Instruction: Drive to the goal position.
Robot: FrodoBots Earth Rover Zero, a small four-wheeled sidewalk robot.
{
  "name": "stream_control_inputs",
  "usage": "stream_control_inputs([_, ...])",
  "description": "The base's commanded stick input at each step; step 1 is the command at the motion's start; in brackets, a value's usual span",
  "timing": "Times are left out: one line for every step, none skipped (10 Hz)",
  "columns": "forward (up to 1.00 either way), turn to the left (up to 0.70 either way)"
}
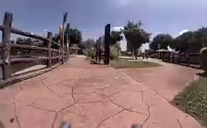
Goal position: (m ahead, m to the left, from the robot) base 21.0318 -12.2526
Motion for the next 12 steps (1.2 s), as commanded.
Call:
stream_control_inputs([0.0,-0.7])
stream_control_inputs([0.0,-0.7])
stream_control_inputs([0.0,-0.7])
stream_control_inputs([0.0,-0.7])
stream_control_inputs([0.0,-0.7])
stream_control_inputs([0.0,-0.7])
stream_control_inputs([0.0,-0.7])
stream_control_inputs([0.0,-0.7])
stream_control_inputs([0.0,-0.7])
stream_control_inputs([0.0,-0.7])
stream_control_inputs([0.0,-0.7])
stream_control_inputs([0.0,-0.7])
